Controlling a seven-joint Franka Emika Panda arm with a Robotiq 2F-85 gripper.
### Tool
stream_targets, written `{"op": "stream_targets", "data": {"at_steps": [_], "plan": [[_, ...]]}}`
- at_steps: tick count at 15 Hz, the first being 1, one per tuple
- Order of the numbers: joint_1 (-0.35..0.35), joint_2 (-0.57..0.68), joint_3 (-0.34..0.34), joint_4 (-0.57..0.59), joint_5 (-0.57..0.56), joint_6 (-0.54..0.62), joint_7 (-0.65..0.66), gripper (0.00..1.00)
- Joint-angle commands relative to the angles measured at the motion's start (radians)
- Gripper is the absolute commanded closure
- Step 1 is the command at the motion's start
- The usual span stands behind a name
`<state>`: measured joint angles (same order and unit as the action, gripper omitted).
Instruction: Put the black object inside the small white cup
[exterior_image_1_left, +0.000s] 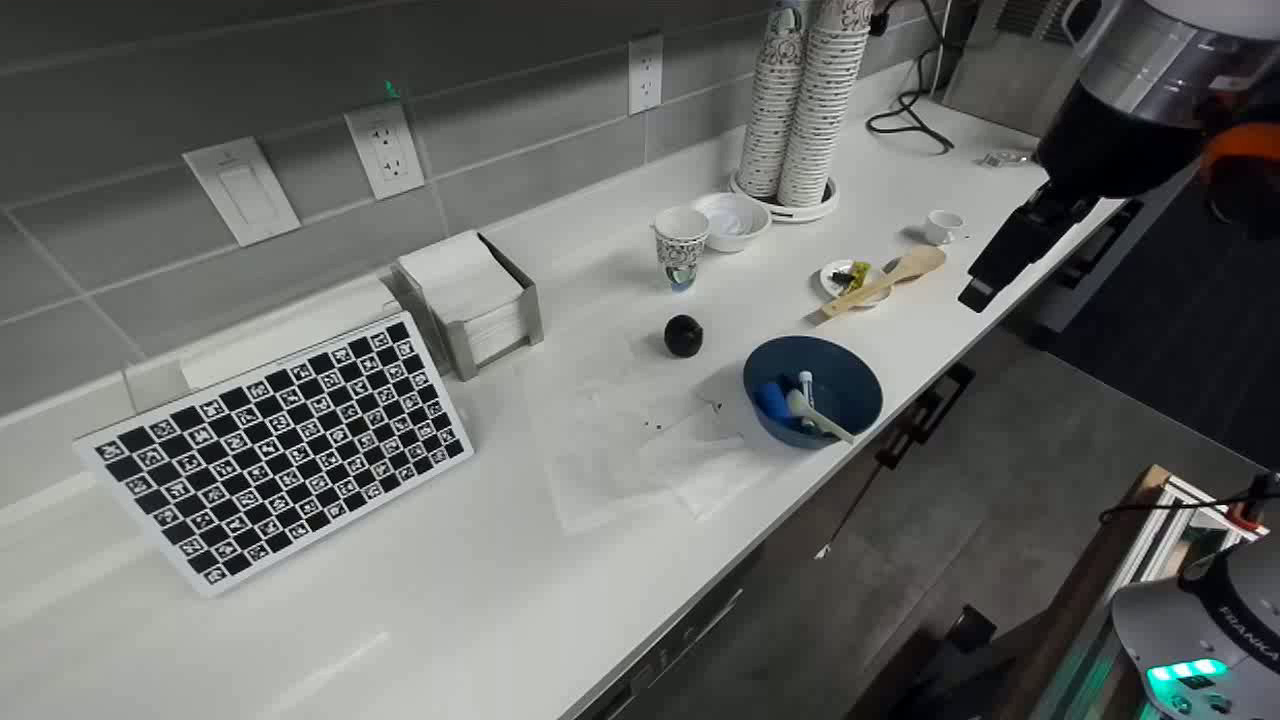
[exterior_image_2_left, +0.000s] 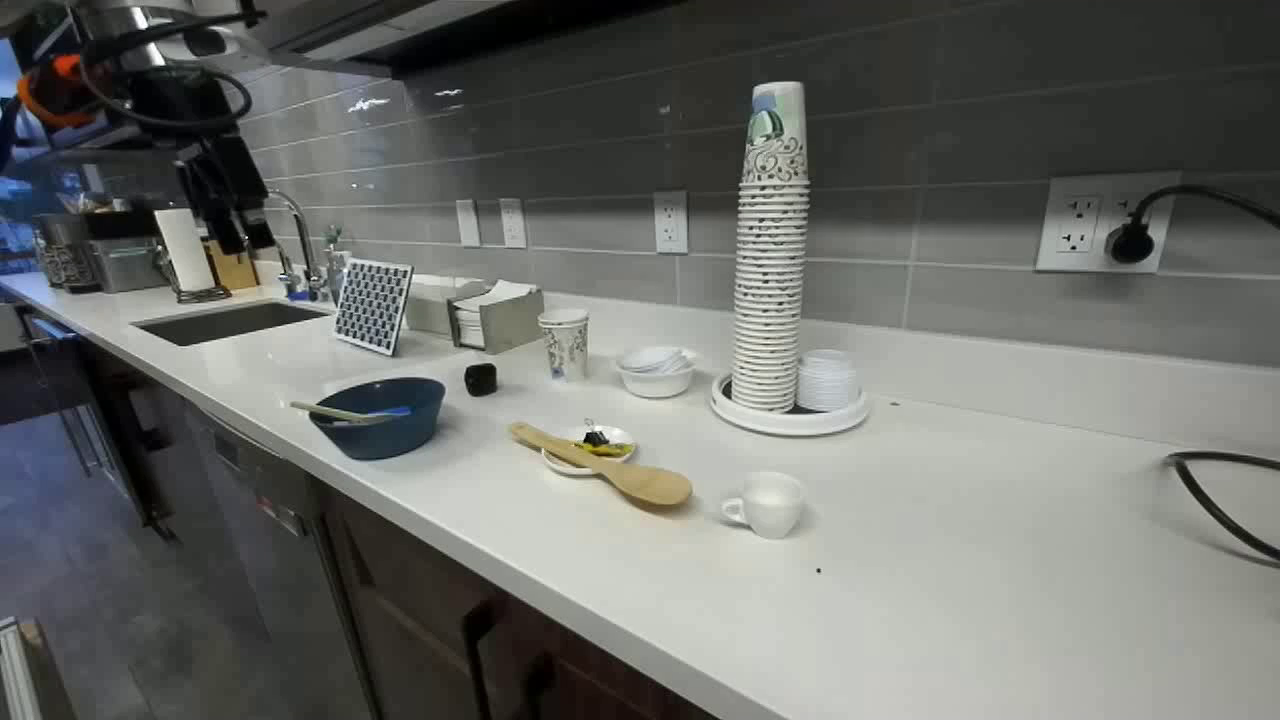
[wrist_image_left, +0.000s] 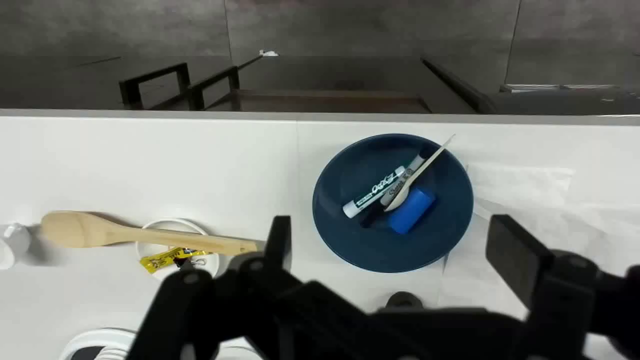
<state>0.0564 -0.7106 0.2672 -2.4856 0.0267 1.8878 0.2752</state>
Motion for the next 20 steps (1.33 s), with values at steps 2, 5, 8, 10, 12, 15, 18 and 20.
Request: {"op": "stream_targets", "data": {"at_steps": [2,5,8,10,12,15,18,20], "plan": [[0.016,0.004,-0.012,0.003,-0.010,-0.002,0.009,0.00],[0.014,0.044,-0.004,0.002,0.047,0.083,0.070,0.00],[0.023,0.137,0.030,-0.005,0.128,0.276,0.160,0.00],[0.035,0.220,0.064,-0.002,0.158,0.414,0.214,0.00],[0.025,0.308,0.126,0.003,0.102,0.556,0.278,0.00],[-0.025,0.450,0.219,0.027,-0.076,0.703,0.368,0.00],[-0.179,0.549,0.351,0.059,-0.337,0.684,0.559,0.00],[-0.127,0.631,0.291,0.117,-0.403,0.564,0.630,0.00]]}}
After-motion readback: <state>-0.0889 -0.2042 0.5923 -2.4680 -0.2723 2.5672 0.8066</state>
